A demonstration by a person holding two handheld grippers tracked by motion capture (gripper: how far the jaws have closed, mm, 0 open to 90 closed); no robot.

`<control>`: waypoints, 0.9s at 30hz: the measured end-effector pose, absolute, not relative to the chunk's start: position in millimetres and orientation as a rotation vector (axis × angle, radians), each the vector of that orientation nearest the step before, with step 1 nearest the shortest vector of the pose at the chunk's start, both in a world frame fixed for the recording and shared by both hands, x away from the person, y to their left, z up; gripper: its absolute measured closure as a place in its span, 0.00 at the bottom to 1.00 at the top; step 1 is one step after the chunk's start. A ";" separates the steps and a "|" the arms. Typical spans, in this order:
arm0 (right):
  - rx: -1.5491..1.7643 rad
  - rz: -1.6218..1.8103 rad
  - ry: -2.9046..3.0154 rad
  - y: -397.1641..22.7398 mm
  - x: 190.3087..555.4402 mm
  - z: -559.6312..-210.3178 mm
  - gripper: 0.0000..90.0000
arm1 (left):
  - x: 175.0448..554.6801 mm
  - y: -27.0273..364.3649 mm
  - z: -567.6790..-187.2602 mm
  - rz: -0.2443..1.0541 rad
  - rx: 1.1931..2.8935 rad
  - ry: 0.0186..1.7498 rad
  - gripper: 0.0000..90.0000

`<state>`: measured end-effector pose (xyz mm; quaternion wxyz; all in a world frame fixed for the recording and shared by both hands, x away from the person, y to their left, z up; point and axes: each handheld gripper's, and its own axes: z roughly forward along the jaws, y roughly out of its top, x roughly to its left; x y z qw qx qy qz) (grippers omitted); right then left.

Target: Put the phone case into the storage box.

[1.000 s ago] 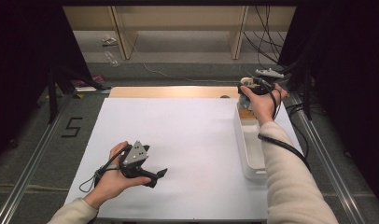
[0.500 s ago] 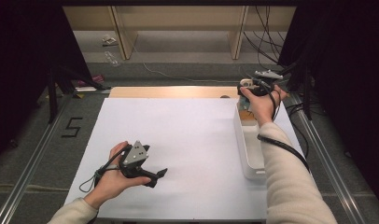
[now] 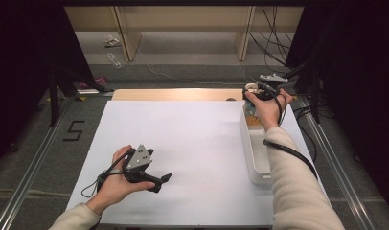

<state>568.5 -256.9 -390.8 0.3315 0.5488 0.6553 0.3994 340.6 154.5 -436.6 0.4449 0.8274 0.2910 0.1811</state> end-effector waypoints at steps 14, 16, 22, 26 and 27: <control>1.448 1.035 1.728 -257.1 568.2 -400.6 0.12 | 340.6 154.3 -436.7 0.449 2.053 0.719 0.00; 1.446 1.036 1.730 -257.1 568.0 -401.8 0.12 | 340.5 154.3 -436.5 0.448 2.053 0.719 0.00; 1.447 1.031 1.744 -258.1 568.1 -404.7 0.11 | 340.6 154.0 -436.7 0.448 2.052 0.720 0.00; 1.459 1.039 1.735 -259.3 568.1 -405.2 0.07 | 340.7 154.1 -436.7 0.449 2.052 0.722 0.00; 1.458 1.039 1.733 -259.7 568.2 -405.3 0.06 | 340.7 154.1 -436.7 0.449 2.053 0.722 0.00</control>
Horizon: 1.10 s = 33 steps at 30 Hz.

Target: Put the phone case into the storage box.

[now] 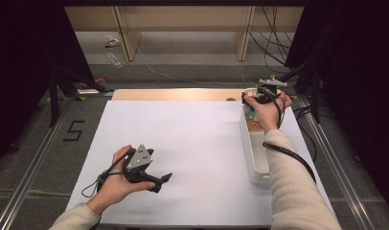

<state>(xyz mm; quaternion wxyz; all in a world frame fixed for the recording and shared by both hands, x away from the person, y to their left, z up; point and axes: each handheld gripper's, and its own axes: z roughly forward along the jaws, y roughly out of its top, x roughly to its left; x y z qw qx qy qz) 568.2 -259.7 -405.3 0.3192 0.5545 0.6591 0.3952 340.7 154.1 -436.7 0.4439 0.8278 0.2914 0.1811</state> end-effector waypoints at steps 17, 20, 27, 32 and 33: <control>1.465 1.042 1.730 -267.3 566.2 -395.8 0.00 | 341.1 153.8 -436.8 0.448 2.049 0.725 0.00; 1.468 1.037 1.727 -268.6 563.5 -394.0 0.00 | 340.9 153.6 -436.7 0.448 2.048 0.726 0.00; 1.462 1.042 1.737 -269.3 552.2 -390.5 0.01 | 341.2 153.9 -436.8 0.449 2.045 0.729 0.00; 1.461 1.064 1.736 -269.6 543.3 -389.1 0.02 | 341.3 154.0 -436.8 0.449 2.042 0.731 0.00; 1.462 1.062 1.741 -269.8 541.3 -389.0 0.03 | 341.3 154.0 -436.9 0.448 2.041 0.732 0.00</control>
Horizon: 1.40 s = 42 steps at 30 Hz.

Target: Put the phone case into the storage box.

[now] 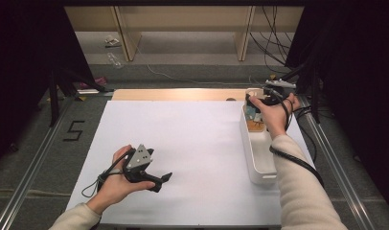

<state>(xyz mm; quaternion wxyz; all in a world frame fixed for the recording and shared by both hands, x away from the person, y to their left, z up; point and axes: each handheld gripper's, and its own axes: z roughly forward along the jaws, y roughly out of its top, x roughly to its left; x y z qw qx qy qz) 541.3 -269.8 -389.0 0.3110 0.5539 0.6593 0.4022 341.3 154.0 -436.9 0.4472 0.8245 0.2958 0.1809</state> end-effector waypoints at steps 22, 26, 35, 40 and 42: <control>1.381 1.117 1.777 -269.3 490.3 -383.2 0.14 | 341.3 154.3 -436.5 0.442 2.031 0.737 0.00; 1.352 1.136 1.796 -266.4 481.4 -382.4 0.16 | 341.4 154.3 -436.5 0.443 2.031 0.737 0.00; 1.289 1.176 1.841 -256.1 464.5 -382.7 0.16 | 341.5 154.8 -436.2 0.444 2.031 0.738 0.00; 1.256 1.201 1.859 -251.7 456.3 -381.9 0.17 | 341.4 154.7 -436.2 0.444 2.031 0.739 0.00; 1.243 1.212 1.873 -250.0 453.1 -382.2 0.17 | 341.5 154.7 -436.2 0.445 2.030 0.739 0.00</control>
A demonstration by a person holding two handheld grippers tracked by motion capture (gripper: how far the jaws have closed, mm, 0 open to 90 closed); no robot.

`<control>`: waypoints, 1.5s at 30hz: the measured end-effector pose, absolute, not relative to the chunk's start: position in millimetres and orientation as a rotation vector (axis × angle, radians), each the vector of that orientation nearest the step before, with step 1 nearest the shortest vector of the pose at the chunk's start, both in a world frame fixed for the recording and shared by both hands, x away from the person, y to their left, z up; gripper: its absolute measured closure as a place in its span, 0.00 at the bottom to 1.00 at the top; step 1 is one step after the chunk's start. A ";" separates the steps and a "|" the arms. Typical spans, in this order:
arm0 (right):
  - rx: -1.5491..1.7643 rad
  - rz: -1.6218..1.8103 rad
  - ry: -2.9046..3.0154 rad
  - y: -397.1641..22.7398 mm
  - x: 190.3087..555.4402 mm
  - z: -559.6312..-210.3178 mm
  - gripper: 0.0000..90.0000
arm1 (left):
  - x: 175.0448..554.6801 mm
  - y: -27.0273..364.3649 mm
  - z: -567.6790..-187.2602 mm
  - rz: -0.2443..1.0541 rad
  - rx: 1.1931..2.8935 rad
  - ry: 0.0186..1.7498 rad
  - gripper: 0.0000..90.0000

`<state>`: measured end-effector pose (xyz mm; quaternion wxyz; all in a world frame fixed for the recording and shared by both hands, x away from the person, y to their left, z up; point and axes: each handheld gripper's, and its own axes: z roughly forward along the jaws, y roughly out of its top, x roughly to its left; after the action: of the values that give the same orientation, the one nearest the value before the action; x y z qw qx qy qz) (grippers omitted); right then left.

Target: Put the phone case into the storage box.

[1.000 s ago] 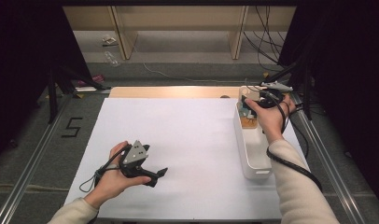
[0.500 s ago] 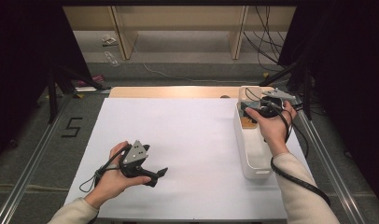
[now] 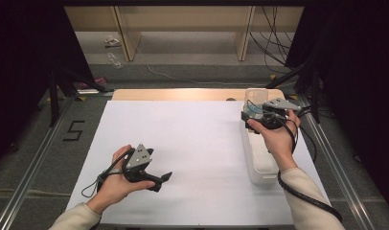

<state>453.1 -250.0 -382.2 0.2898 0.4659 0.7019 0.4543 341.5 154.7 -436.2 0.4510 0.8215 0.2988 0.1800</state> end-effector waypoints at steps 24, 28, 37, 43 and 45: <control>1.105 1.332 2.003 -228.5 413.3 -387.4 0.18 | 341.9 155.4 -436.7 0.442 2.028 0.741 0.00; 1.084 1.360 2.018 -225.2 405.5 -390.4 0.18 | 342.1 155.4 -437.1 0.443 2.027 0.741 0.00; 1.039 1.405 2.057 -222.7 391.1 -392.4 0.18 | 342.1 155.9 -437.3 0.440 2.028 0.741 0.00; 1.005 1.426 2.086 -221.3 381.1 -392.8 0.18 | 342.2 156.3 -437.2 0.435 2.027 0.745 0.00; 0.999 1.427 2.094 -221.0 377.6 -393.2 0.18 | 342.2 156.4 -437.1 0.434 2.026 0.745 0.00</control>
<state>377.6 -221.0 -393.2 0.2072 0.3589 0.7521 0.5124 342.2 156.4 -437.1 0.4530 0.8203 0.3016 0.1758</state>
